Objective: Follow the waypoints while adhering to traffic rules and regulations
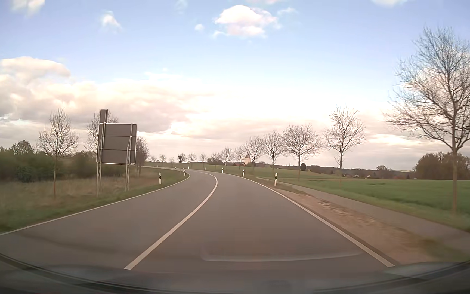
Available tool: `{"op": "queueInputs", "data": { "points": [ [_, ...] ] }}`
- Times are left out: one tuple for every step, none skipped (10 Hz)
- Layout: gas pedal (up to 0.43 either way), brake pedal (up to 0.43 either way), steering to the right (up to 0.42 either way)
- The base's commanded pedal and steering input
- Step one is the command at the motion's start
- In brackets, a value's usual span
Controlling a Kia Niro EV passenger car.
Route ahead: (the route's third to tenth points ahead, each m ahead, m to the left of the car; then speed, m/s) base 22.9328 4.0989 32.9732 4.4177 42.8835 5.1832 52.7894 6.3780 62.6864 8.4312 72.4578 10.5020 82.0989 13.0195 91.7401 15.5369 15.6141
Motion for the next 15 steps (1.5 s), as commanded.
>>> {"op": "queueInputs", "data": {
  "points": [
    [0.248,0.000,-0.021],
    [0.248,0.000,-0.016],
    [0.248,0.000,-0.010],
    [0.240,0.000,-0.008],
    [0.228,0.000,-0.009],
    [0.228,0.000,-0.010],
    [0.228,0.000,-0.011],
    [0.228,0.000,-0.012],
    [0.220,0.000,-0.013],
    [0.220,0.000,-0.013],
    [0.209,0.000,-0.014],
    [0.209,0.000,-0.014],
    [0.209,0.000,-0.016],
    [0.220,0.000,-0.018],
    [0.220,0.000,-0.020]
  ]
}}
